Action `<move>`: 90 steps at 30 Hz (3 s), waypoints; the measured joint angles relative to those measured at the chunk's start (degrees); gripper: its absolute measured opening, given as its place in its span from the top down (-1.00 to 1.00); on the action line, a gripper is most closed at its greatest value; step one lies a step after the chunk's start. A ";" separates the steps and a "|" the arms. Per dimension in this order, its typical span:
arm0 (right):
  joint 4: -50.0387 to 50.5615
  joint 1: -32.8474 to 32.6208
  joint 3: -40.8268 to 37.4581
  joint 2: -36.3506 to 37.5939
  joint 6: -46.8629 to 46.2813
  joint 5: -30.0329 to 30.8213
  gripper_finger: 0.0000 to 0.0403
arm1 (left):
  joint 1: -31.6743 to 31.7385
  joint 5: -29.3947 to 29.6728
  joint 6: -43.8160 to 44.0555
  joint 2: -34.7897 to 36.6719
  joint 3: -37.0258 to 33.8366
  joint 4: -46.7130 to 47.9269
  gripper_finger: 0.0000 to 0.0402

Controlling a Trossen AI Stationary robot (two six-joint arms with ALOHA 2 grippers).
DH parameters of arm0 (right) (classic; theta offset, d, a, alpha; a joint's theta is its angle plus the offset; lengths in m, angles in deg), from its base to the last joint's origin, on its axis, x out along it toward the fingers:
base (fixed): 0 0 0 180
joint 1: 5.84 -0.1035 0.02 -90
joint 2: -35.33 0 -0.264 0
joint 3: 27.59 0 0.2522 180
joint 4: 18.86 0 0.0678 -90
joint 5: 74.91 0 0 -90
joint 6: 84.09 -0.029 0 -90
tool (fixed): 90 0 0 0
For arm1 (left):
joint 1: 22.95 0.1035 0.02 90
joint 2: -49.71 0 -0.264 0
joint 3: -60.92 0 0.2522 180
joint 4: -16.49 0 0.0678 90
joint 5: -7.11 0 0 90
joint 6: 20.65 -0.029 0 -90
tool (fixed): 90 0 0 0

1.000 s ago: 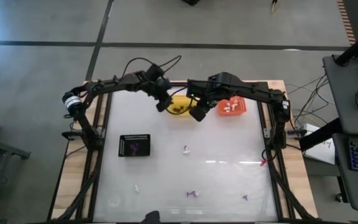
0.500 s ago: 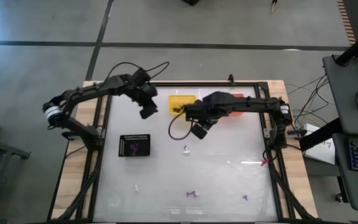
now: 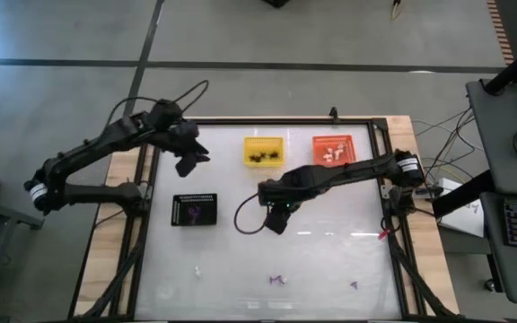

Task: Sort Halloween decoration
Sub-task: Put the white skeleton toy into the orange basket

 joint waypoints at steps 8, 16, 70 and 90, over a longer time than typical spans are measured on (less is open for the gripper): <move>-12.32 -0.17 -7.86 -0.04 3.81 -1.19 0.51 | 0.00 0.01 1.49 6.12 0.00 2.59 0.40; -24.93 -0.19 -15.88 -0.90 6.02 -1.48 0.51 | -0.04 0.01 1.52 7.47 -0.13 6.21 0.40; -42.92 3.23 -26.28 -6.34 3.28 -9.39 0.92 | -0.15 0.05 1.33 3.58 -0.13 6.90 0.40; -12.28 12.60 -25.40 12.74 4.16 7.73 0.93 | -0.15 0.20 0.07 3.74 -0.35 7.10 0.40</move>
